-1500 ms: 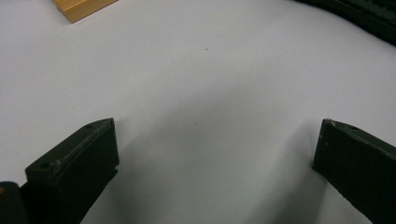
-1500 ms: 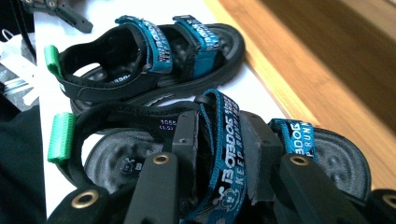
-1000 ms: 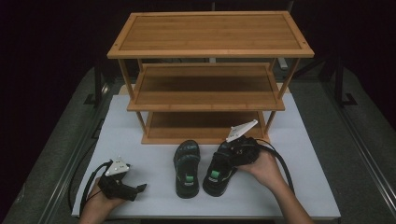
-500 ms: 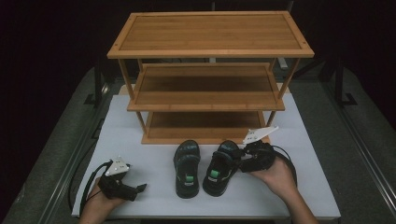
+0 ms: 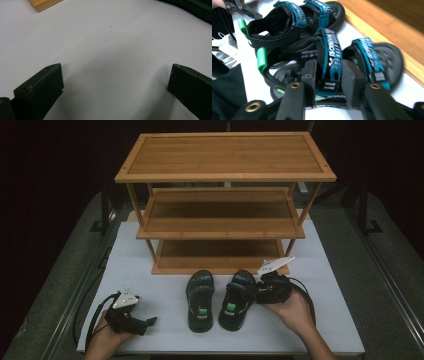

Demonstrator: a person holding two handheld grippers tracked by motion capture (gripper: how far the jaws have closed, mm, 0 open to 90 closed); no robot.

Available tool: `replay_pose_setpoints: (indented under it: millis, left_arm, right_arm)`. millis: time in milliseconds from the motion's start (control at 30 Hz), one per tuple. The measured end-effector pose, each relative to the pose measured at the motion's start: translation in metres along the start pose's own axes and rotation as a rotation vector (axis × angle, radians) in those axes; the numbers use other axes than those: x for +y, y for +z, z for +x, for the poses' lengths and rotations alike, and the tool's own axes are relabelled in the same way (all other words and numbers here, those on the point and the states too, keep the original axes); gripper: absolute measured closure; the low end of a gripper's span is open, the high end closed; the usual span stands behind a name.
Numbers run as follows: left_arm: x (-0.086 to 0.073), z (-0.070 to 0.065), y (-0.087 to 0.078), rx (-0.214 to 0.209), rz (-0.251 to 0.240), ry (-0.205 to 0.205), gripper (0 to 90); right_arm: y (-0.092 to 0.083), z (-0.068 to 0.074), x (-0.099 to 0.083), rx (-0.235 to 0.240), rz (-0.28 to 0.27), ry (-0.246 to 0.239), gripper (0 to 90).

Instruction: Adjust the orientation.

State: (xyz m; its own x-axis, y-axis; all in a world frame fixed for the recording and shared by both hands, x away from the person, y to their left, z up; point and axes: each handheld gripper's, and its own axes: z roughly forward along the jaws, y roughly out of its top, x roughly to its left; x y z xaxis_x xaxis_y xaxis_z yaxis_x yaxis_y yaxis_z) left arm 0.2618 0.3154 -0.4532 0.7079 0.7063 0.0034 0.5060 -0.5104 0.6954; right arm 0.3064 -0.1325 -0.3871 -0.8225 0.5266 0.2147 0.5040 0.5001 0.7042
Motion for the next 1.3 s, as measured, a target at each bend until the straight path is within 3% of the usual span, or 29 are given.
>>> replay_pose_setpoints:
  millis: [100, 300, 500, 733, 1000, 1300]
  left_arm:
    - [0.0, 0.0, 0.0, 0.0, 0.001, 0.001, 0.0]
    - [0.0, 0.0, 0.0, 0.0, 0.001, 0.0, 0.0]
    - [0.0, 0.0, 0.0, 0.001, 0.001, 0.001, 0.0]
    - [0.0, 0.0, 0.0, 0.001, 0.002, 0.002, 0.0]
    - [0.0, 0.0, 0.0, 0.0, 0.001, 0.0, 0.0]
    - [0.0, 0.0, 0.0, 0.001, -0.001, -0.001, 0.0]
  right_arm:
    - [-0.005, -0.003, 0.0, -0.029, -0.019, -0.014, 69.5]
    - [-0.004, -0.006, 0.0, -0.01, -0.023, -0.008, 69.4]
    - [0.0, -0.004, 0.002, -0.028, -0.028, -0.006, 60.0]
    - [0.008, -0.004, 0.004, -0.031, -0.014, -0.018, 68.9]
    - [0.006, -0.001, 0.008, -0.032, -0.061, -0.025, 70.0]
    - [0.016, 0.007, 0.02, -0.036, -0.098, -0.044, 70.1]
